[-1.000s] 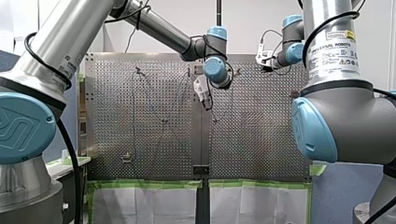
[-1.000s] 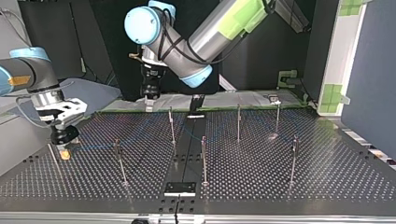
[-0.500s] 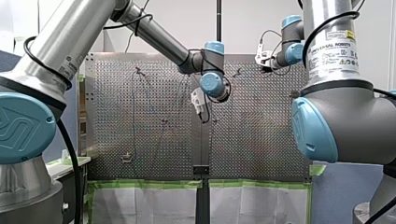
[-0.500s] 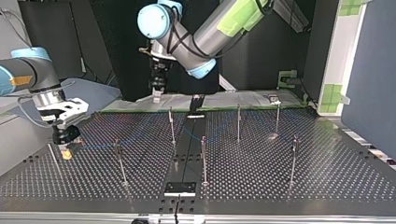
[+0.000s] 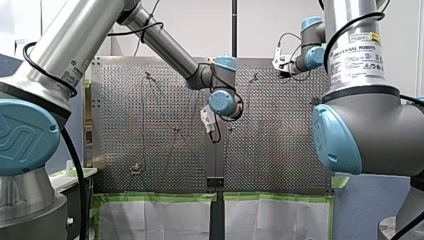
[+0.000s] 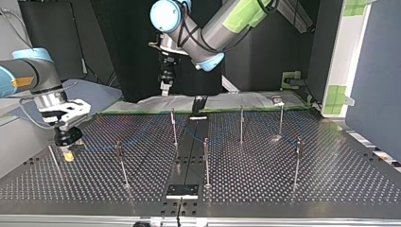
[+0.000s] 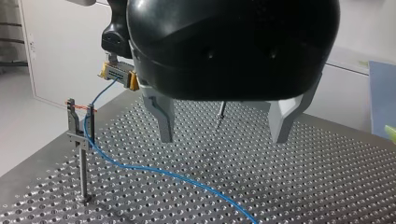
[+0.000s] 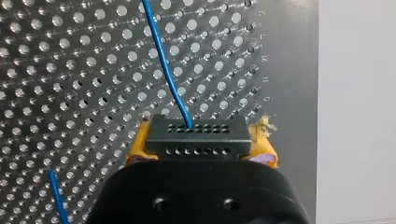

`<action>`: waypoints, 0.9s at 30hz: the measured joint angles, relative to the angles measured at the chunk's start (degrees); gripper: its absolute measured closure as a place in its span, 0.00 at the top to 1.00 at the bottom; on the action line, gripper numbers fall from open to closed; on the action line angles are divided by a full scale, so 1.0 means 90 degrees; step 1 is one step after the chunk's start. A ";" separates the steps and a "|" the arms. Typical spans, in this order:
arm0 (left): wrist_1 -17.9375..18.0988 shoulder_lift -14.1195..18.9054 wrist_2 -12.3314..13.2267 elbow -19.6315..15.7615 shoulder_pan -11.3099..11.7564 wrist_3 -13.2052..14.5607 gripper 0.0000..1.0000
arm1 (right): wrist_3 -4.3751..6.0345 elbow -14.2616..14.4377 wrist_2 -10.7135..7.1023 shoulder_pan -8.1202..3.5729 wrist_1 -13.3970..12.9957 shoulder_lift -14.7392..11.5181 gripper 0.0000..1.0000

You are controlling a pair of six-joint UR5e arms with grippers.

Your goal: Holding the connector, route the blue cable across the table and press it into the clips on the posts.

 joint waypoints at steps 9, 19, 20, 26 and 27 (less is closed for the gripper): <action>0.0519 -0.0001 -0.0018 -0.0520 0.0000 0.0011 1.00 | -0.0011 0.0015 -0.0002 0.0006 0.0003 0.0015 0.00; 0.1128 0.0000 -0.0015 -0.1130 0.0001 0.0011 1.00 | -0.0016 0.0024 -0.0003 0.0010 0.0003 0.0030 0.00; 0.1188 0.0000 -0.0013 -0.1188 0.0001 0.0012 1.00 | -0.0016 0.0025 -0.0003 0.0009 0.0003 0.0034 0.00; 0.1567 0.0000 -0.0010 -0.1567 0.0000 0.0011 1.00 | -0.0014 0.0029 -0.0008 0.0010 0.0003 0.0038 0.00; 0.1615 -0.0001 -0.0009 -0.1616 0.0000 0.0011 1.00 | -0.0015 0.0029 -0.0010 0.0010 0.0002 0.0039 0.00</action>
